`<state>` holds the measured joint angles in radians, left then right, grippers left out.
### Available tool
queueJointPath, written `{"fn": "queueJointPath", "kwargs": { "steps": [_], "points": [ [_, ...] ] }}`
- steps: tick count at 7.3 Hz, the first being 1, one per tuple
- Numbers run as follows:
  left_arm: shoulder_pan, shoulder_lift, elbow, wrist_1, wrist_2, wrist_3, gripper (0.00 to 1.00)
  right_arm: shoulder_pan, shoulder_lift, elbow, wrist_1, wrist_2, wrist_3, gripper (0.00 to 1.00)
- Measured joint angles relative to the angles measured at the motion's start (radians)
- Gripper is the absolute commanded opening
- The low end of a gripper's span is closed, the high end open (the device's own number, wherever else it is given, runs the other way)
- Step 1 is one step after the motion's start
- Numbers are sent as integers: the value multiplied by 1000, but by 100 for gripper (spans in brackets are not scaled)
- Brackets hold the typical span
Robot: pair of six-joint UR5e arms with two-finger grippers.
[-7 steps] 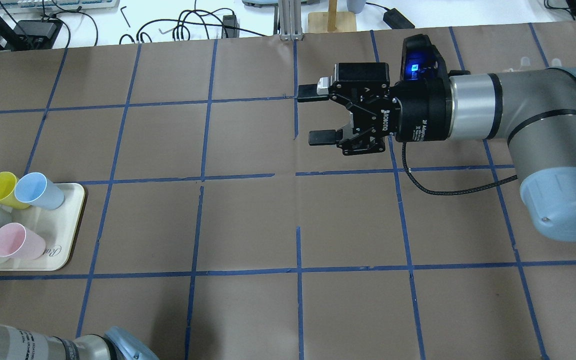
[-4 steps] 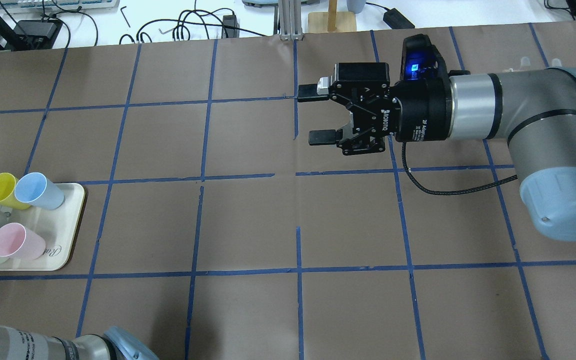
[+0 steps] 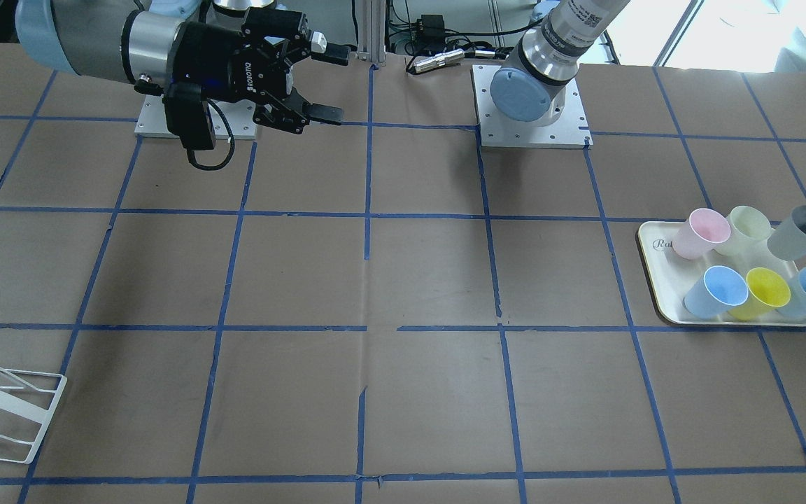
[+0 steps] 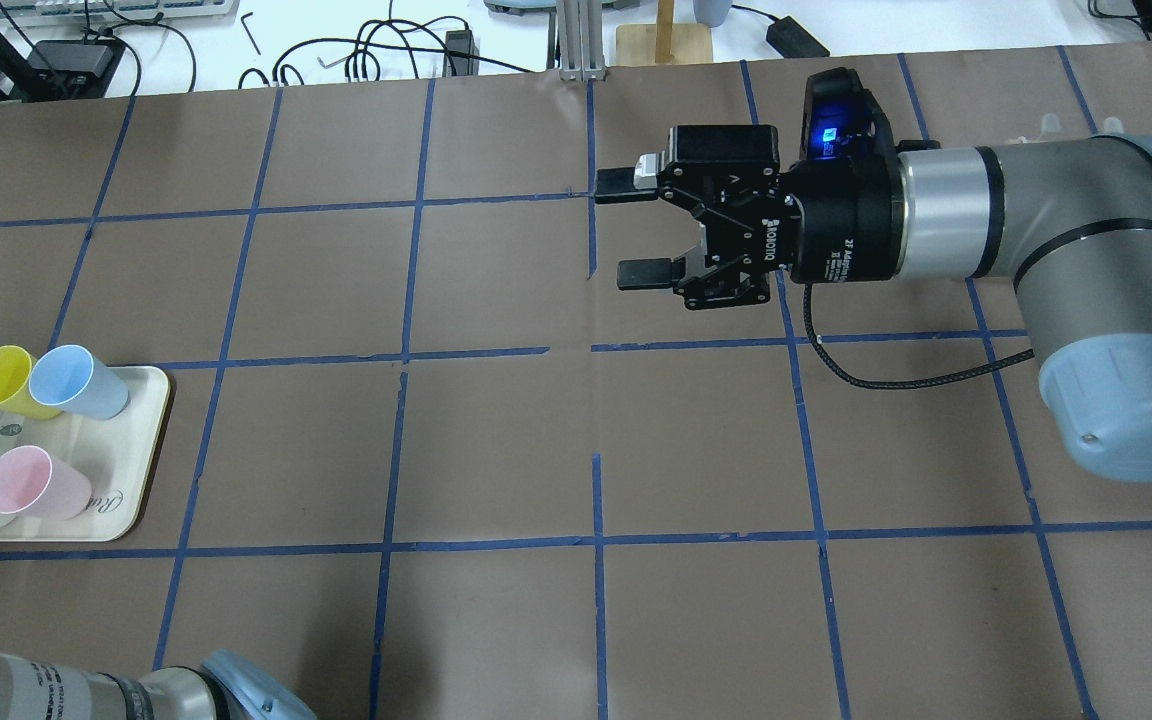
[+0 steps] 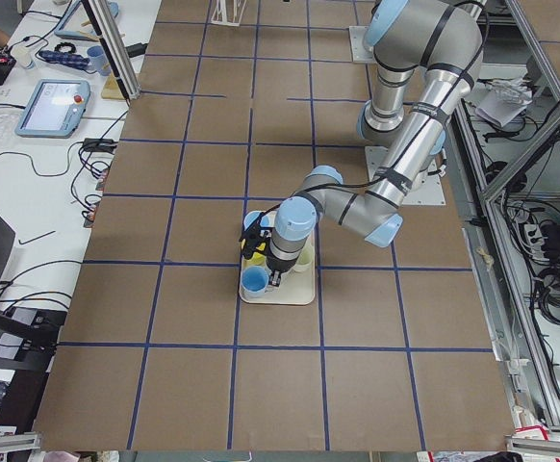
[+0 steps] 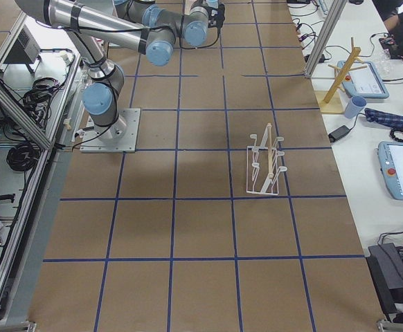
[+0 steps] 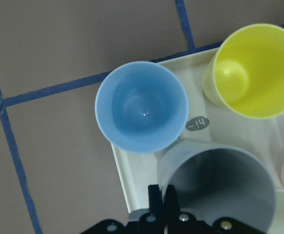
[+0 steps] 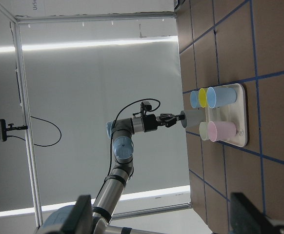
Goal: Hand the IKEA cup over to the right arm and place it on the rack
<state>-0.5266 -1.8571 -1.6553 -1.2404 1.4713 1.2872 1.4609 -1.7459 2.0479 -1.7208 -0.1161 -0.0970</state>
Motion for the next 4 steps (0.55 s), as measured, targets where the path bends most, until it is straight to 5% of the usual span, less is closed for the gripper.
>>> {"fn": "queueJointPath", "kwargs": {
  "steps": [2,4],
  "points": [
    [0,68,104,-271,-29,1,0,0,0,0,0,26,2,100],
    [-50,121,163,-547,-198,-26,0,1,3,-4,-1,32,1,100]
  ]
}}
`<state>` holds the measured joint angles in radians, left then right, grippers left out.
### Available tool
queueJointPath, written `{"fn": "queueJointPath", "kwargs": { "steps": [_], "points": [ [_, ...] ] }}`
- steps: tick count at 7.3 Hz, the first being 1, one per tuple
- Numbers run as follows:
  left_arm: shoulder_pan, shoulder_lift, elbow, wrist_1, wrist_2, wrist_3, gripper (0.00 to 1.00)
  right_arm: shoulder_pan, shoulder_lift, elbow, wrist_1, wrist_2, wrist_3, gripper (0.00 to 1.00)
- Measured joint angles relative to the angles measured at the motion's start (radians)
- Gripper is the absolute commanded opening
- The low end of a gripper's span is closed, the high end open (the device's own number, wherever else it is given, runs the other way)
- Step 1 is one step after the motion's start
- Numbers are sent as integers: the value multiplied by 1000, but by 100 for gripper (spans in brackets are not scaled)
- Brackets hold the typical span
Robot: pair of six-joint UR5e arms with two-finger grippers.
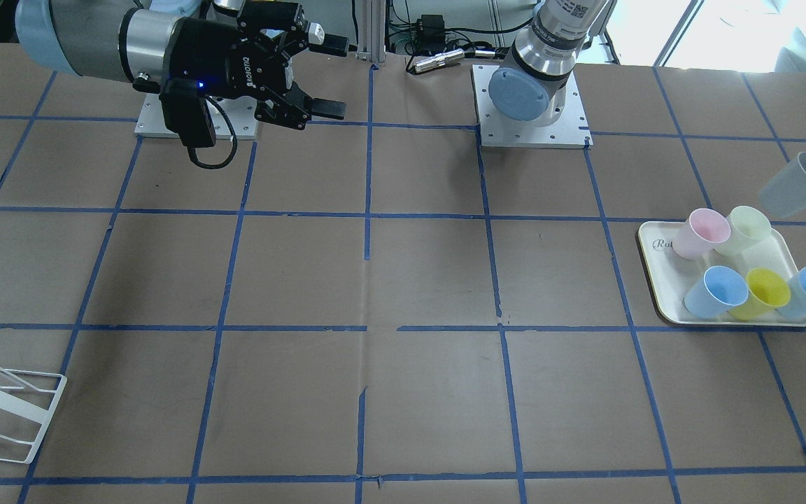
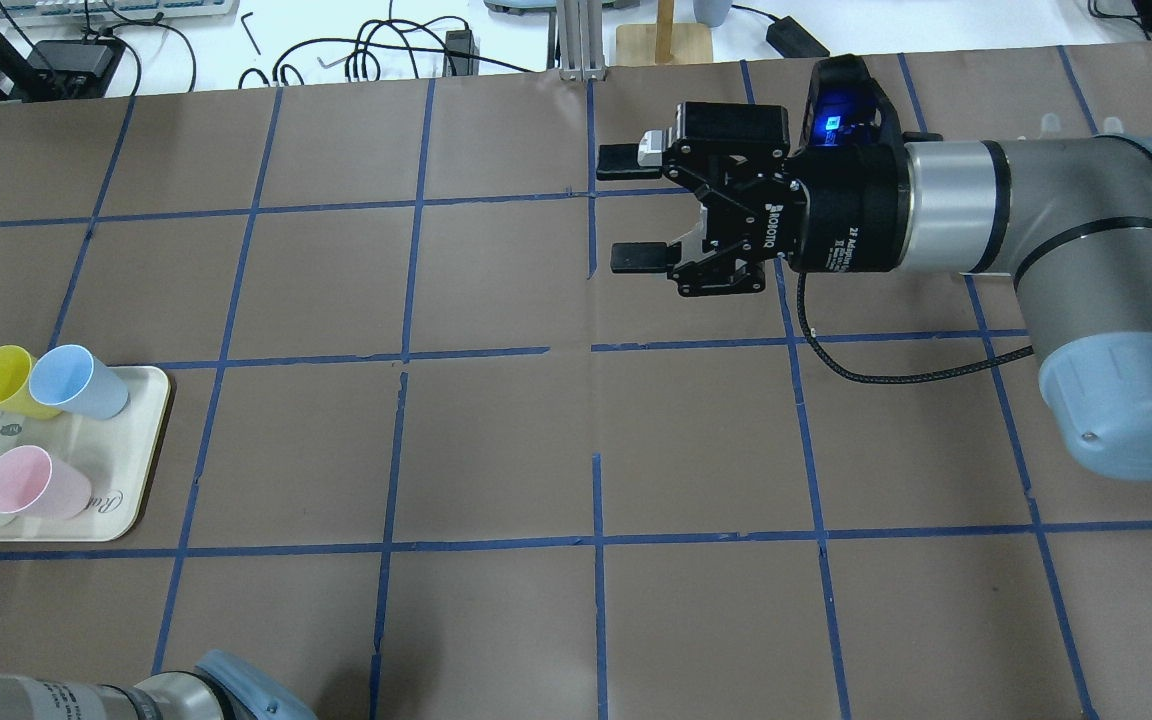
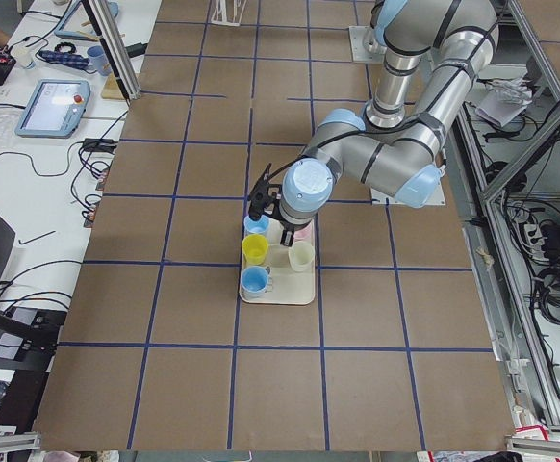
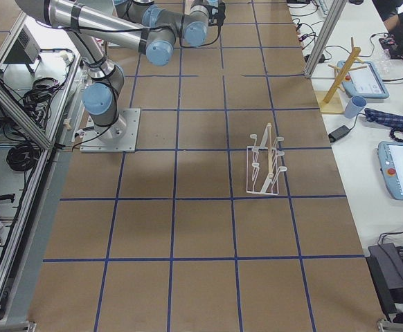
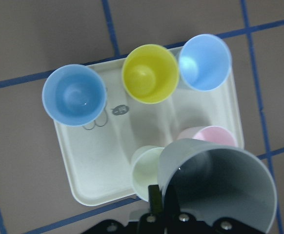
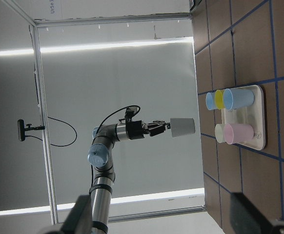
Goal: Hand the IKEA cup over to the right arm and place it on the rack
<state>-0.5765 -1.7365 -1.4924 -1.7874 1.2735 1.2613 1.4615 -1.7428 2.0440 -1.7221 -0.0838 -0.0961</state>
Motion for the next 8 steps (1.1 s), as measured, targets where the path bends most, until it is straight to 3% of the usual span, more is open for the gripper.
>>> {"fn": "queueJointPath", "kwargs": {
  "steps": [3,5,8],
  "points": [
    [-149,54,-82,-234,-337,-60,0,0,36,-11,-3,40,-2,100],
    [-223,57,-114,-461,-540,-53,0,2,67,-11,-4,50,-8,100],
    [-389,62,-176,-611,-732,-5,0,5,92,-13,-1,51,0,100]
  ]
}}
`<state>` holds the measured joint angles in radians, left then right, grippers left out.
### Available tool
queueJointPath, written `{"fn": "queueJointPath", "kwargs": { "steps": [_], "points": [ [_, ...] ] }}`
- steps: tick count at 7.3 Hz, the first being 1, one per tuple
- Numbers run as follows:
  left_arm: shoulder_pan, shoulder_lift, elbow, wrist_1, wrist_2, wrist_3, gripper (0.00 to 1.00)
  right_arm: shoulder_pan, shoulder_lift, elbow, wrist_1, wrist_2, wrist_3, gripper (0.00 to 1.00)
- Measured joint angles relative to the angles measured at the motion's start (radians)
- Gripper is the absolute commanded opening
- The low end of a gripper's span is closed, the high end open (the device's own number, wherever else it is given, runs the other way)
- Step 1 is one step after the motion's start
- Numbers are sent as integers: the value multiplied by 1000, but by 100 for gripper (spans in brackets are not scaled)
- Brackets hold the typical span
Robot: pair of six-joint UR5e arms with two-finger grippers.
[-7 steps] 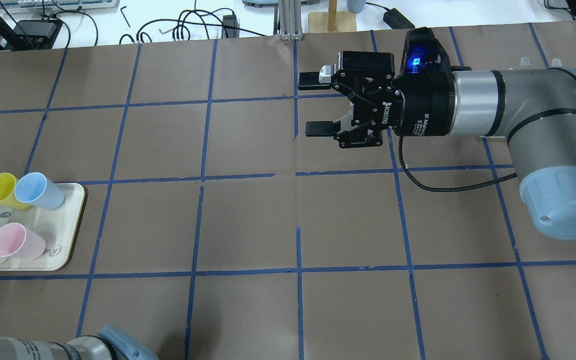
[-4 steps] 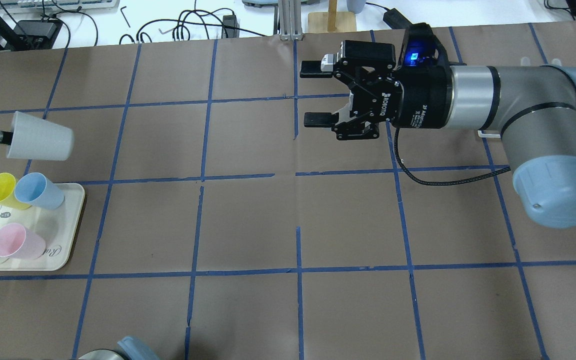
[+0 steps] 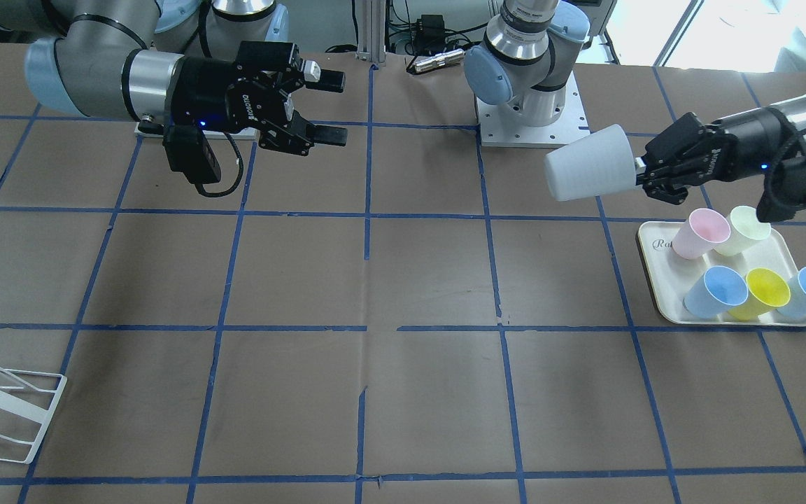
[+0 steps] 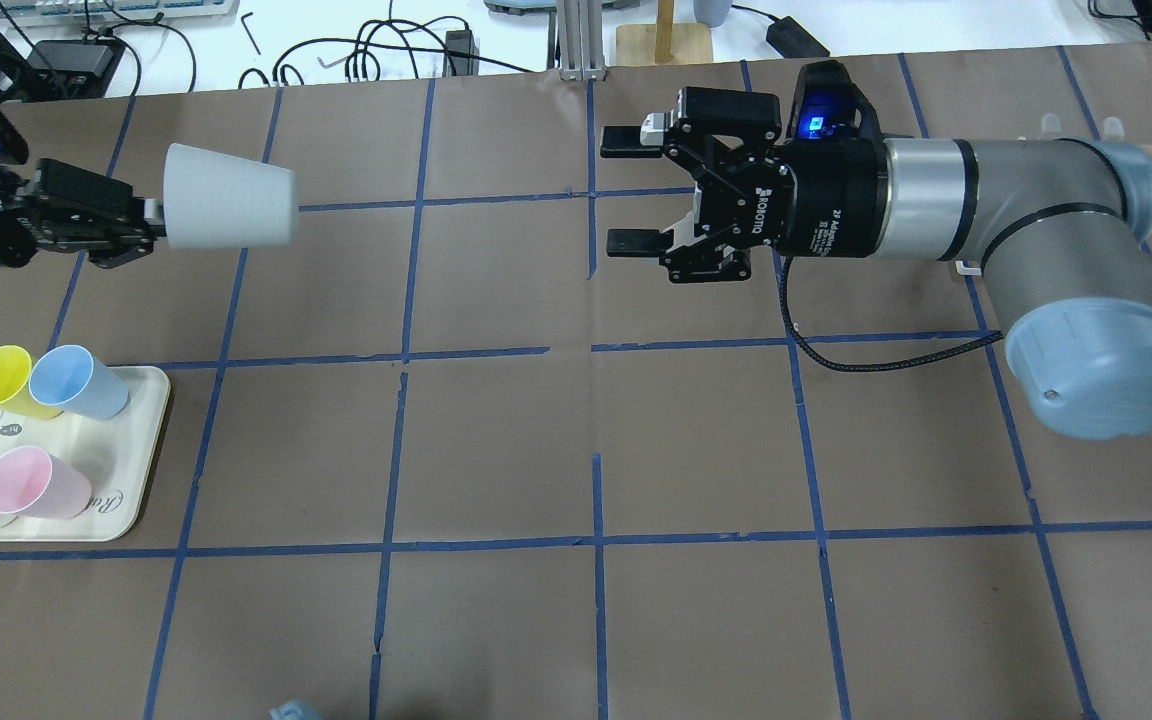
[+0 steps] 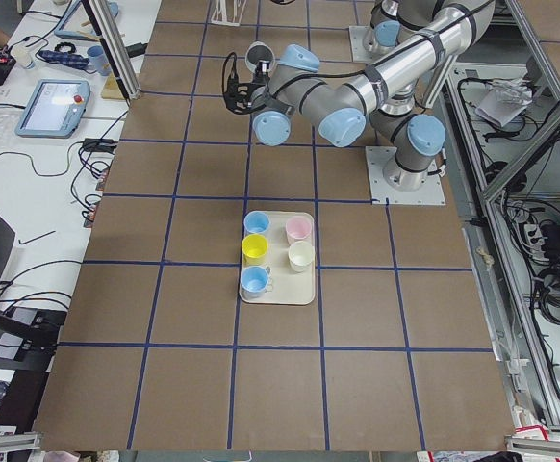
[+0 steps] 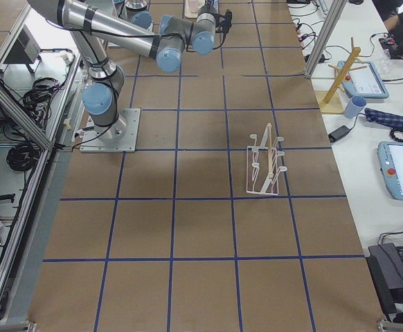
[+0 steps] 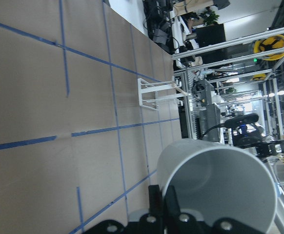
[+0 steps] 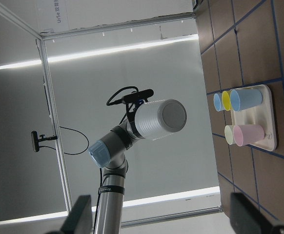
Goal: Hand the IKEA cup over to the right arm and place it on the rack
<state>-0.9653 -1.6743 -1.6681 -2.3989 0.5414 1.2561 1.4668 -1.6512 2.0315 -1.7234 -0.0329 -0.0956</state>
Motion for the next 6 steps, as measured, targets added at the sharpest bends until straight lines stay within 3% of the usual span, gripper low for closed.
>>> {"fn": "queueJointPath", "kwargs": {
  "steps": [3,6],
  "points": [
    [-158,36,-65,-21,-162,32,0,4,9,-14,-6,15,43,100],
    [-232,72,-121,-28,-250,34,0,9,42,-17,-27,16,61,100]
  ]
}}
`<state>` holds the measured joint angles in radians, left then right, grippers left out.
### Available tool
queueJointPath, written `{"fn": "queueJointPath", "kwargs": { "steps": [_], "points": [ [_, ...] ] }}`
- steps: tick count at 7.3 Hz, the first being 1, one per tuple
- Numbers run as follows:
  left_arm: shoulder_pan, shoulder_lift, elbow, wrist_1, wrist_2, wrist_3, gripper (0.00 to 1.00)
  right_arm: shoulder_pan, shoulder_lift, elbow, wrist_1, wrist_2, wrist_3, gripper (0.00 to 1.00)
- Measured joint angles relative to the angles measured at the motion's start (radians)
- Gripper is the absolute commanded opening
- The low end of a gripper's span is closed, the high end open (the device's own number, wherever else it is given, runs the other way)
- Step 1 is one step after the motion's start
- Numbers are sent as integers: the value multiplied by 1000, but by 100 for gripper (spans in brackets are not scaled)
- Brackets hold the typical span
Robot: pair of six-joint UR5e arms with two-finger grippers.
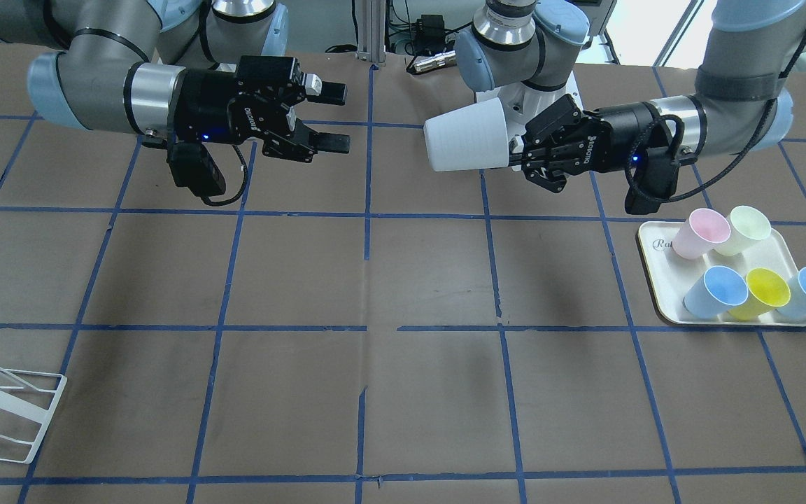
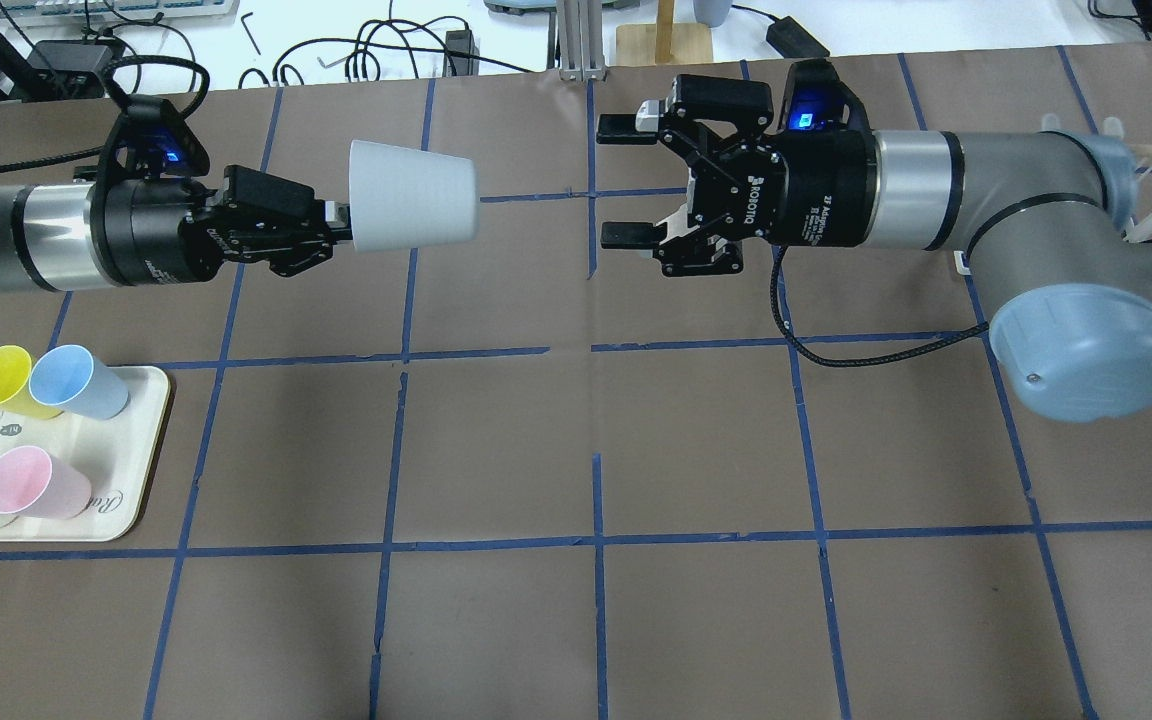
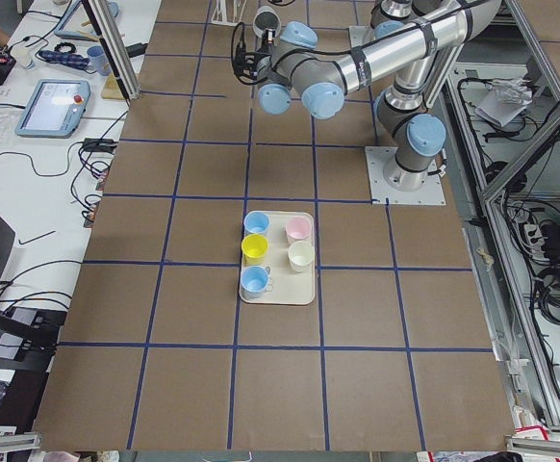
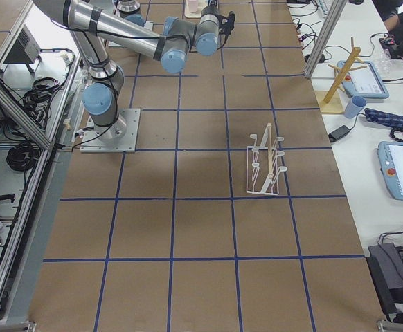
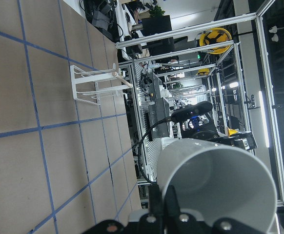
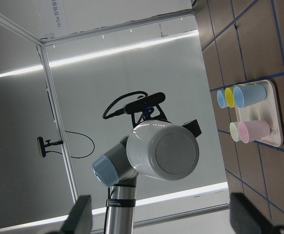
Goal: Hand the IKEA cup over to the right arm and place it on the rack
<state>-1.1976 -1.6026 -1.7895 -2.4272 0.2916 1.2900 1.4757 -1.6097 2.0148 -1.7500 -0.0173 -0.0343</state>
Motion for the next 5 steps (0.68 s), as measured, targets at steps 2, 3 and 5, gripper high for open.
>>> {"fn": "queueJointPath", "kwargs": {
  "steps": [2,3,5],
  "points": [
    [-72,16,-6,-1,-102,-1,0,10,26,-1,-3,1,7,100],
    [-93,19,-9,-1,-141,0,0,19,43,-5,-3,3,18,100],
    [-107,33,-18,-1,-177,-1,0,28,53,-49,-24,1,135,100]
  ]
}}
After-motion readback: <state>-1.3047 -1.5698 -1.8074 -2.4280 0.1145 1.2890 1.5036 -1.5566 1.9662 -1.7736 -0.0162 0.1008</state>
